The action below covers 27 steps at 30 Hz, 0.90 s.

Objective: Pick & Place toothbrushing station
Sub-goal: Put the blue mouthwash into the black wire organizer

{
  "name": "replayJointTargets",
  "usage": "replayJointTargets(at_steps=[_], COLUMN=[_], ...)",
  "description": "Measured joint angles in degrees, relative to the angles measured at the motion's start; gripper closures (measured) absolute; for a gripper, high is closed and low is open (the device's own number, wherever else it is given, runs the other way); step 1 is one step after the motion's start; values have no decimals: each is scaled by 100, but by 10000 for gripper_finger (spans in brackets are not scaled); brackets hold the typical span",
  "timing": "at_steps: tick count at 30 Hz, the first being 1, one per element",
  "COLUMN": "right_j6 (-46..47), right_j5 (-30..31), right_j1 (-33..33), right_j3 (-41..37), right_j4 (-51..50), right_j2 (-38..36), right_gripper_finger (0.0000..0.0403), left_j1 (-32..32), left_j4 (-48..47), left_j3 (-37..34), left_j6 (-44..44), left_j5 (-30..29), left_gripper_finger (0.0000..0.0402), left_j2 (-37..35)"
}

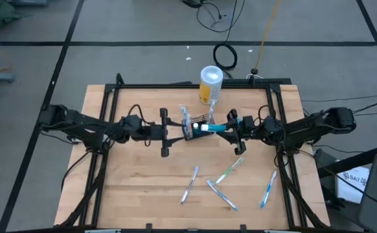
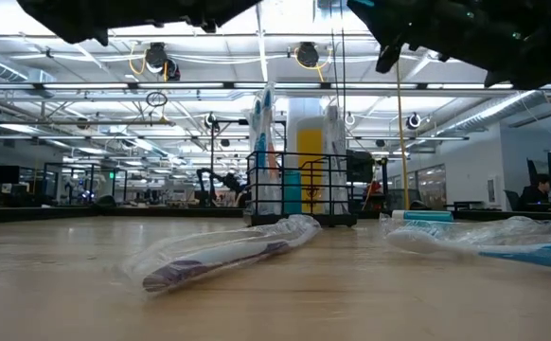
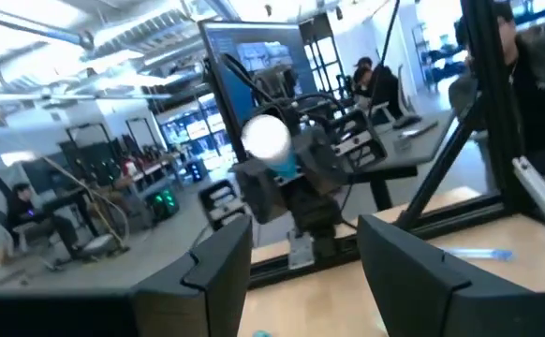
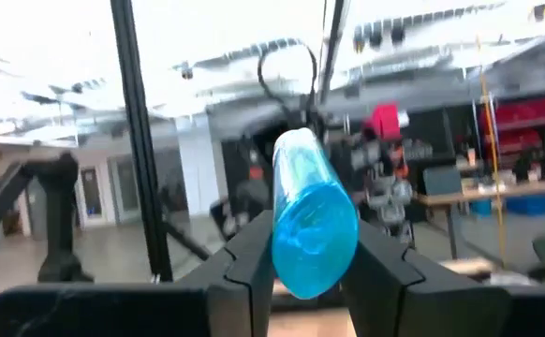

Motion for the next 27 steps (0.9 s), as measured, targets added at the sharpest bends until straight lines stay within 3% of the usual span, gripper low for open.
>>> replayJointTargets(at_steps=[3,13,21,27], right_j6=[17,-1,12,-3], right_j5=[273,244,-302,-352], right_j1=[-3,-3,-1,-3], right_j3=[96,795,1212,1319], right_j4=[249,410,353,281], right_j2=[378,1230,1341,1338], right_gripper_finger=[307,307,307,307], left_j1=[-2,31,109,112], left_j4=[58,865,1049,1106], left_j3=[4,6,6,26], left_j6=[-196,-520,-643,-699], left_j5=[8,-42,38,394], left_gripper_finger=[201,201,201,201], left_j2=[224,393,395,395])
